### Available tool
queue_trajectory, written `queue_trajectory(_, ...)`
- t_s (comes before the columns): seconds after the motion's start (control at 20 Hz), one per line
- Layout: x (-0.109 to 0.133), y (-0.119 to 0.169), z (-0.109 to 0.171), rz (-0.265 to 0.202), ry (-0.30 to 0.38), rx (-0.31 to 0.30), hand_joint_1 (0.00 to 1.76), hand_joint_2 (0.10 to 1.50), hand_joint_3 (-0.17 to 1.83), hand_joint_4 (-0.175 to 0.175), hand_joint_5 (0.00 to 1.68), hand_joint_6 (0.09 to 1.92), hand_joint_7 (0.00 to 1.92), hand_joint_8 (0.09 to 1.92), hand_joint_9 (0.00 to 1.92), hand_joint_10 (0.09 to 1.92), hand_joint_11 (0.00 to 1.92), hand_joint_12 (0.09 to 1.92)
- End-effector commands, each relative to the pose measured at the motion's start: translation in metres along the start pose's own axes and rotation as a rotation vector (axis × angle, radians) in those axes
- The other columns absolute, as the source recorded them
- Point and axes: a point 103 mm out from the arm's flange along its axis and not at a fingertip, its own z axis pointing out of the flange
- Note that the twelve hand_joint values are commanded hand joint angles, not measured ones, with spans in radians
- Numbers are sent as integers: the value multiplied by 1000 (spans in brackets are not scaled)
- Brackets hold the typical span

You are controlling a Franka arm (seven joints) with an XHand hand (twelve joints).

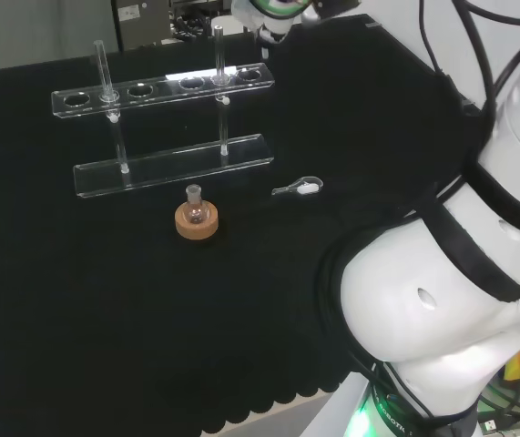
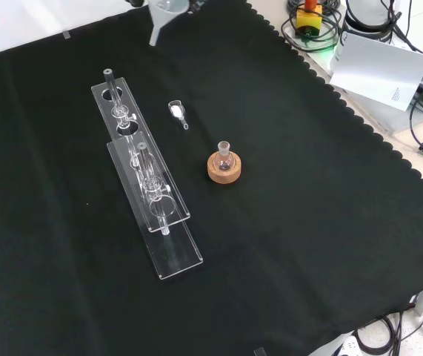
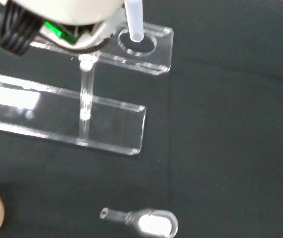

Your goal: Place the funnel on the round-bottom flask.

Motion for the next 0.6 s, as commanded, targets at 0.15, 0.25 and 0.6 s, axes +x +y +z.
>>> queue_trajectory(0.15,58,-51,36,-38,12,57,937,691,723,-6,654,890,361,652,509,581,100,1398)
queue_trajectory(0.25,70,-56,42,-66,17,69,937,691,723,-7,649,889,361,652,509,581,100,1398)
queue_trajectory(0.6,100,-59,64,-95,27,119,939,690,725,-9,644,890,359,652,509,581,100,1397)
